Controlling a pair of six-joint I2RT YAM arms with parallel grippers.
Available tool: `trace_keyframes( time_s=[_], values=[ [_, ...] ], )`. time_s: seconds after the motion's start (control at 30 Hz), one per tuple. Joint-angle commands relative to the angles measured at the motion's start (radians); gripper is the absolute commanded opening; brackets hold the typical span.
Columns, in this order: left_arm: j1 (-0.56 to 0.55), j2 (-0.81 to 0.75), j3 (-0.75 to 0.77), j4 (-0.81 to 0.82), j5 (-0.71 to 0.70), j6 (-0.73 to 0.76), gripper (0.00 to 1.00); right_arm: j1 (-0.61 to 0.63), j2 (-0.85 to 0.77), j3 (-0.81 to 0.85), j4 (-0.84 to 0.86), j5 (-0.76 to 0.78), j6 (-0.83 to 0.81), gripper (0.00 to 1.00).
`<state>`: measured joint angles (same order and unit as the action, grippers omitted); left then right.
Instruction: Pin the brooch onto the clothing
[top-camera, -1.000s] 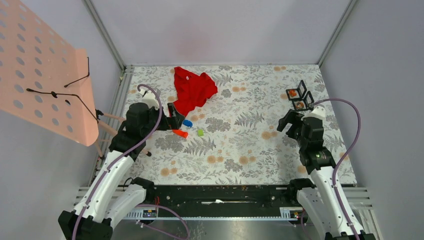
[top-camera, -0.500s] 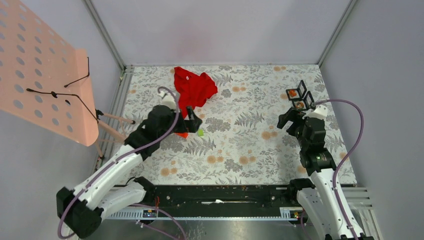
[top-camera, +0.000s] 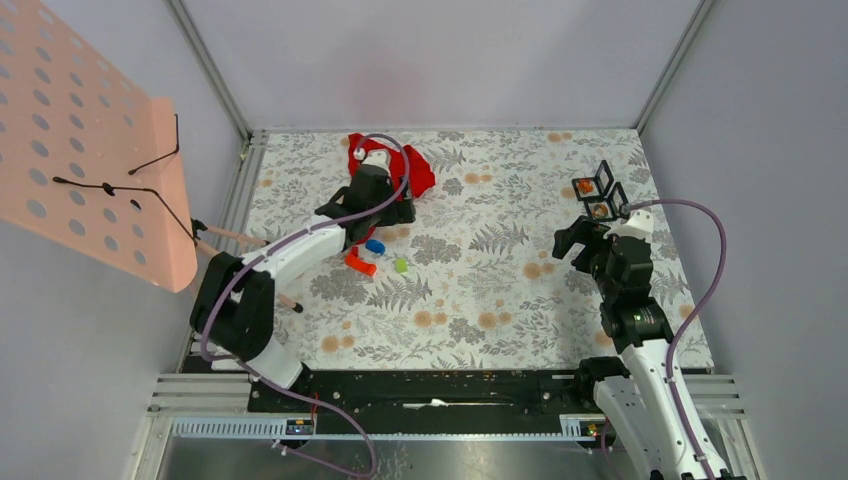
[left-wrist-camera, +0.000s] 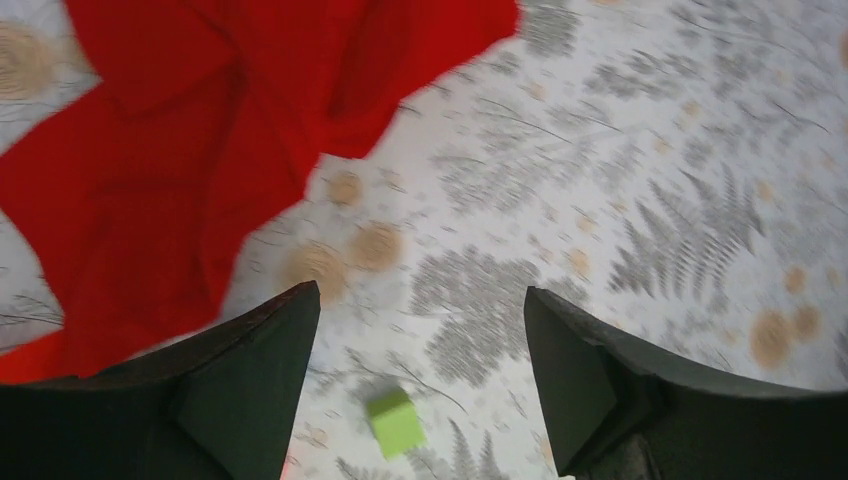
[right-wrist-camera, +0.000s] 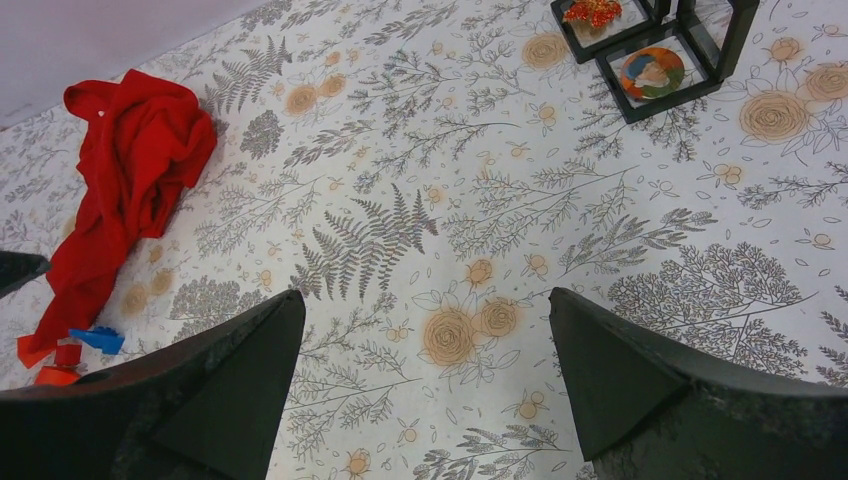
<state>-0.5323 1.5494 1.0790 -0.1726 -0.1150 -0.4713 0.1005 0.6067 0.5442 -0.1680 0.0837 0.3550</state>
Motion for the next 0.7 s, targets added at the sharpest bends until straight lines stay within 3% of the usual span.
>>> trace_keyframes(
  time_s=[0.0,0.2,0.4,0.5,0.67],
  values=[
    [0.091,0.107,0.063,0.061,0.002,-0.020,0.80,0.005,0.006,0.003,0.020,-0.023,-0.013,1.00],
    [0.155,0.267,0.164,0.047,0.105,-0.062,0.71,0.005,0.018,0.003,0.022,-0.032,-0.013,1.00],
    [0.169,0.340,0.221,0.072,0.094,-0.063,0.61,0.005,0.023,0.004,0.025,-0.030,-0.014,0.99],
    [0.182,0.392,0.268,0.052,0.110,-0.061,0.50,0.006,0.027,0.004,0.023,-0.038,-0.014,0.99],
    [0.184,0.435,0.306,0.034,0.106,-0.063,0.43,0.004,0.027,0.006,0.022,-0.038,-0.015,0.99]
  ],
)
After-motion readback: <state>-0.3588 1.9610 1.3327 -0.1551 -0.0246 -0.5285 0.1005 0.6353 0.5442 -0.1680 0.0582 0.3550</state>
